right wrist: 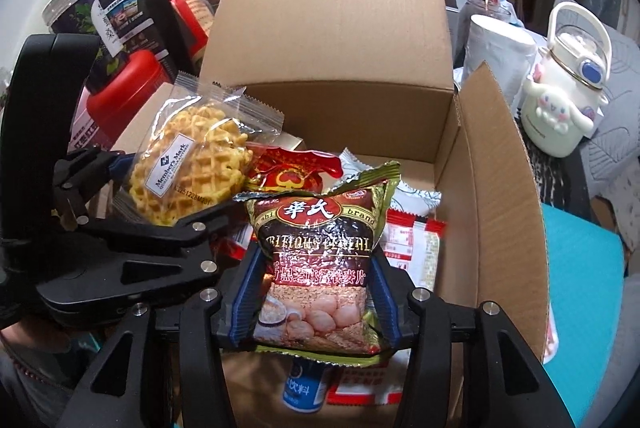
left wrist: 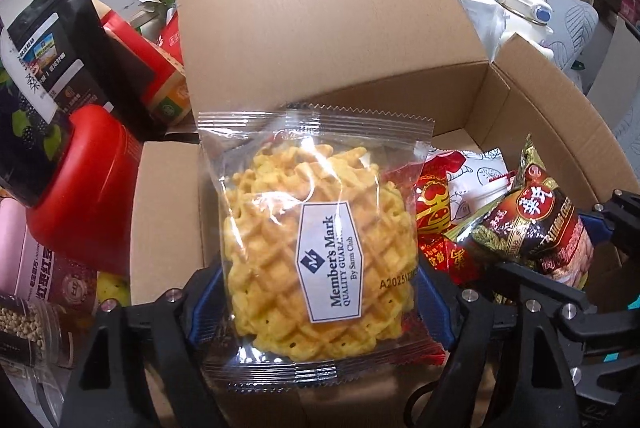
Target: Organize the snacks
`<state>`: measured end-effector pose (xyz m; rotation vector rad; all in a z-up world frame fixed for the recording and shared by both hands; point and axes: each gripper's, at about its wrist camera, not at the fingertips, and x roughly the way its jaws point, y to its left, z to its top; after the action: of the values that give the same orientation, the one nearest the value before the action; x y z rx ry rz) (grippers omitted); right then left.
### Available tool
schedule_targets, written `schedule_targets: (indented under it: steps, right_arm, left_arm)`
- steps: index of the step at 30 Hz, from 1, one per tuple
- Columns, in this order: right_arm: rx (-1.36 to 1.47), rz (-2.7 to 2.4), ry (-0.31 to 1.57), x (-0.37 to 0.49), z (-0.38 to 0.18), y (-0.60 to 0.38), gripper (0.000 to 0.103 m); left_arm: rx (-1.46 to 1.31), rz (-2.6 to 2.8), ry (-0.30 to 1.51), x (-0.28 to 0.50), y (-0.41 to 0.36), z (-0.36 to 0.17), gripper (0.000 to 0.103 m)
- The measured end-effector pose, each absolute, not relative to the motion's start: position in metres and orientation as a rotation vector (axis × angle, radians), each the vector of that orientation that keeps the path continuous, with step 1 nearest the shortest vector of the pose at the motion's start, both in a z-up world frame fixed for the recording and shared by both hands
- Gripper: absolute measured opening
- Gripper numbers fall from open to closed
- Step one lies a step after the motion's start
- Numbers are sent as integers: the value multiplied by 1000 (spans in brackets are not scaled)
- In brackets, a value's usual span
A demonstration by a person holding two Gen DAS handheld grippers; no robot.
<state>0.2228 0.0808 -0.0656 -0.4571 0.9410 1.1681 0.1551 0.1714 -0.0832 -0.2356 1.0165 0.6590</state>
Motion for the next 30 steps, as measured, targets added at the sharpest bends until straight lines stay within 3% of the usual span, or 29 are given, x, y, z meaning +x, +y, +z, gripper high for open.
schedule_targets:
  steps: [9,30]
  right_arm:
    - [-501,1134,861,214,-54,73,65]
    - [-416,1114,721,176,7,30,65]
  left_arm:
    - [-262,651,979,149,170,-71,82]
    - [-217,722,735,87,128,17,82]
